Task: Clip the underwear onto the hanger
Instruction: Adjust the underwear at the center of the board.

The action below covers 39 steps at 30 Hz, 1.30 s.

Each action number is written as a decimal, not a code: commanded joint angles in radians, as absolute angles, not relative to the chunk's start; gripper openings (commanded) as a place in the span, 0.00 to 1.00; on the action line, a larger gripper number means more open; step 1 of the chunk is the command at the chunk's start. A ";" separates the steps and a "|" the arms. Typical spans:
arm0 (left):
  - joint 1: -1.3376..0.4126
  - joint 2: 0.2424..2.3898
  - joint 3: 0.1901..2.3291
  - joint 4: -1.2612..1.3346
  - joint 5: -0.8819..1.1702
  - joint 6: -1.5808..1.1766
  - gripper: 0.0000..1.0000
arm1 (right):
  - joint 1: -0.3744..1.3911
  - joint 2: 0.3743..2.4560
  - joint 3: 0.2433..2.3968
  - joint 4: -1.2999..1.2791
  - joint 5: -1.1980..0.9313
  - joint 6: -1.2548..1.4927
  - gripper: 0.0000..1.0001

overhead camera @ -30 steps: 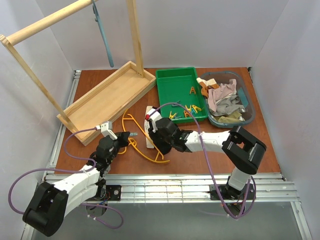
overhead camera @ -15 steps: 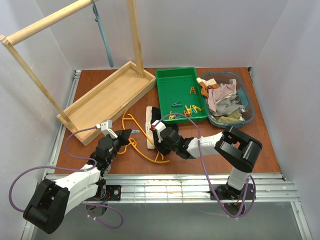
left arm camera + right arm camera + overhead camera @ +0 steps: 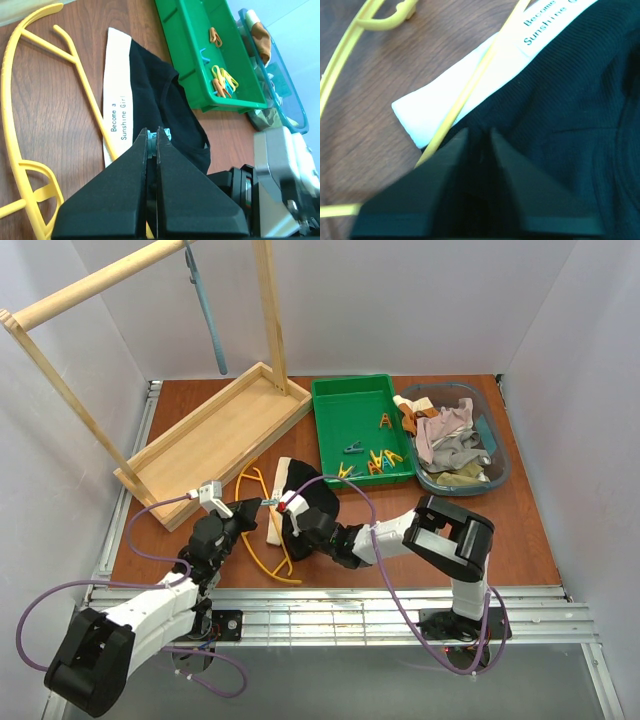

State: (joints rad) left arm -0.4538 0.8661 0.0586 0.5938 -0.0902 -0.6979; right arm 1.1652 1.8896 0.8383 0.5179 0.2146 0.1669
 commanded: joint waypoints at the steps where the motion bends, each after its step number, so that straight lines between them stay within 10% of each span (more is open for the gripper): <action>1: -0.457 0.833 0.035 0.549 -0.112 -0.689 0.00 | 1.174 1.951 0.807 0.287 0.233 0.222 0.10; 36: -0.459 0.898 -0.025 0.626 -0.110 -0.706 0.00 | 1.196 1.522 0.716 -0.089 0.568 0.328 0.01; 39: -0.457 0.893 -0.023 0.618 -0.130 -0.703 0.00 | 1.201 1.503 0.732 -0.098 0.581 0.325 0.31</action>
